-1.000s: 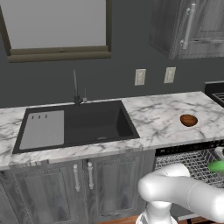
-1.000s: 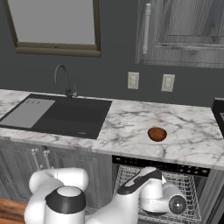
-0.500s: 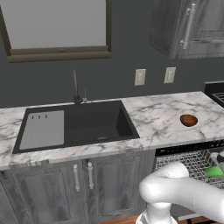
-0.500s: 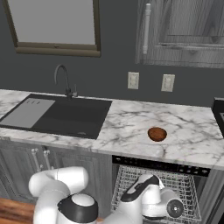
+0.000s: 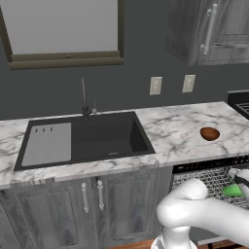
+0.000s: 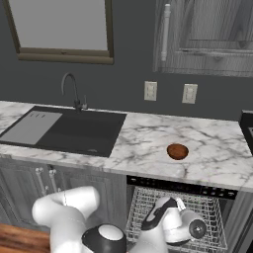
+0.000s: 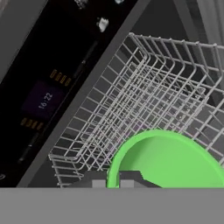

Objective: Pick up the cup and bowl from the counter, place them in the dishwasher, and close the dishwasher door.

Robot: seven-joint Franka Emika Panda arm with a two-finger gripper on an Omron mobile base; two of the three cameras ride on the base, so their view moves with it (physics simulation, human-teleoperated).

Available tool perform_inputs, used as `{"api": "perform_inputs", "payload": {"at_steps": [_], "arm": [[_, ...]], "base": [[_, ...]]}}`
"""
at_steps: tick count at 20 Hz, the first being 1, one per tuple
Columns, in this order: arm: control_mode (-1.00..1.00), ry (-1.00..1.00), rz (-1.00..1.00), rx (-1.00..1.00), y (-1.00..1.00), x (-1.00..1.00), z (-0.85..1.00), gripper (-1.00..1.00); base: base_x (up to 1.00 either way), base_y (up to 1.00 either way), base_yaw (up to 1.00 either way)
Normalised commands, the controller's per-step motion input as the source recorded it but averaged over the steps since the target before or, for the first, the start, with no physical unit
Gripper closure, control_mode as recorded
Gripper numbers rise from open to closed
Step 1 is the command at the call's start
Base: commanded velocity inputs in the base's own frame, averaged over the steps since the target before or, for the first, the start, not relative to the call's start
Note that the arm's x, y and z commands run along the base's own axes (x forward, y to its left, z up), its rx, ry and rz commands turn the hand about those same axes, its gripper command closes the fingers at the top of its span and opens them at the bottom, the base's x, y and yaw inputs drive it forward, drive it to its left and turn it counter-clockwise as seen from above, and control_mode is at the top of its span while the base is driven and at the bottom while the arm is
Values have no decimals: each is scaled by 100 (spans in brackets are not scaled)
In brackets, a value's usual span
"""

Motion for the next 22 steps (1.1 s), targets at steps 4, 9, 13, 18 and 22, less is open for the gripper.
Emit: {"api": "perform_inputs", "payload": {"at_steps": [4,9,13,18,22], "arm": [[-100,4,0,3,-5,17,-45,100],[-100,3,0,2,-5,3,-53,100],[-100,2,0,2,-8,9,-47,100],[-100,2,0,2,-11,11,-44,100],[-100,2,0,2,-11,16,-42,100]], "base": [[0,0,0],[0,0,0],[0,0,0],[0,0,0],[0,0,0]]}}
